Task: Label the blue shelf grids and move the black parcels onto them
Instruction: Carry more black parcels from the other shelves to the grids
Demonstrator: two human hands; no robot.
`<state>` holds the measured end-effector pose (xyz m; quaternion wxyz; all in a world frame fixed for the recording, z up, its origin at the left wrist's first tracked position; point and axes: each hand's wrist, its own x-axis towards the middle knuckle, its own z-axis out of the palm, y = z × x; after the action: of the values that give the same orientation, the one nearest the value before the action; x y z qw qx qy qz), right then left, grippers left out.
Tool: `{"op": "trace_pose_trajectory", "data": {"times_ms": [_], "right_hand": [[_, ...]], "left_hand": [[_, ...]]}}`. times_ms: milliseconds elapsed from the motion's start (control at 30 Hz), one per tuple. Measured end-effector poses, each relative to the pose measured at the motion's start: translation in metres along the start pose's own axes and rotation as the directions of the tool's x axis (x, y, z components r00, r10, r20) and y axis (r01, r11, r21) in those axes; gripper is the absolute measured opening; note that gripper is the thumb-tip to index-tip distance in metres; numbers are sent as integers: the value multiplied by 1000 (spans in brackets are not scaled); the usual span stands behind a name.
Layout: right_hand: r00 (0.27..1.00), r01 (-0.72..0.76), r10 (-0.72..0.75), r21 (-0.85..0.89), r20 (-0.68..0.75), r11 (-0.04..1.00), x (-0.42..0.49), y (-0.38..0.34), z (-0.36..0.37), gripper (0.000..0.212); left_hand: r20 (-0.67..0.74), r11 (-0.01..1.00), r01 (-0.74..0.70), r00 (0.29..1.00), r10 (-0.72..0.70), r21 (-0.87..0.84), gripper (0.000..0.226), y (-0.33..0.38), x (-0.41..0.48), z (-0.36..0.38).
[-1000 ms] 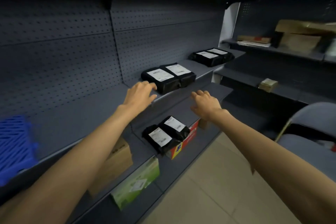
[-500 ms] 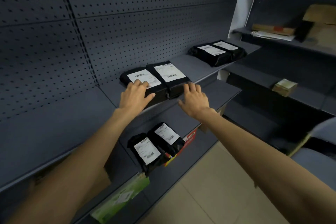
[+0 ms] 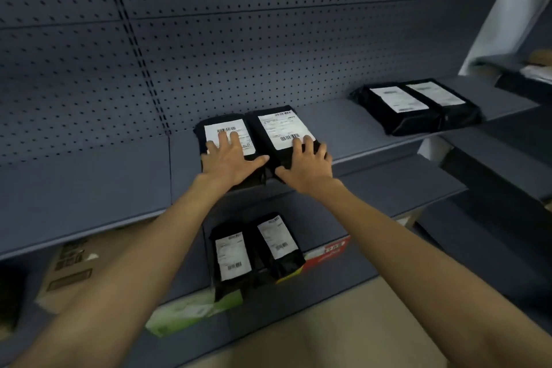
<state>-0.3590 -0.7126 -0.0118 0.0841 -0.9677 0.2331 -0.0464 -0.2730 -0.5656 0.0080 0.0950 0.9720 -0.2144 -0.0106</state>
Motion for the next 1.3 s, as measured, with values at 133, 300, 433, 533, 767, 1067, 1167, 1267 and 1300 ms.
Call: {"op": "trace_pose_trajectory", "data": {"times_ms": [133, 300, 433, 533, 767, 1067, 1167, 1267, 1300], "right_hand": [[993, 87, -87, 11, 83, 996, 21, 38, -10, 98], [970, 158, -157, 9, 185, 987, 40, 44, -18, 111], [953, 140, -149, 55, 264, 989, 50, 43, -18, 112], [956, 146, -166, 98, 241, 984, 52, 43, -17, 108], [973, 187, -201, 118, 117, 975, 49, 45, -12, 101], [943, 331, -332, 172, -26, 928, 38, 10, -26, 102], [919, 393, -390, 199, -55, 898, 25, -17, -29, 102], [890, 455, -449, 208, -78, 866, 6, -49, -31, 102], [880, 474, -468, 212, -82, 854, -1, -62, -32, 102]], "left_hand": [[14, 986, 163, 987, -163, -25, 108, 13, -3, 1], [88, 941, 338, 938, -335, -23, 105, 8, -12, -9], [165, 891, 448, 887, -431, -78, 102, 4, -19, -5], [149, 874, 482, 870, -470, -62, 108, 10, -25, 7], [-107, 861, 475, 861, -498, -182, 93, 15, -36, 21], [-375, 856, 462, 770, -516, -230, 91, -20, -75, 0], [-427, 837, 488, 721, -546, -246, 91, -43, -99, -10], [-468, 811, 516, 665, -582, -275, 92, -71, -128, -21], [-481, 803, 525, 647, -591, -282, 92, -81, -138, -25]]}}
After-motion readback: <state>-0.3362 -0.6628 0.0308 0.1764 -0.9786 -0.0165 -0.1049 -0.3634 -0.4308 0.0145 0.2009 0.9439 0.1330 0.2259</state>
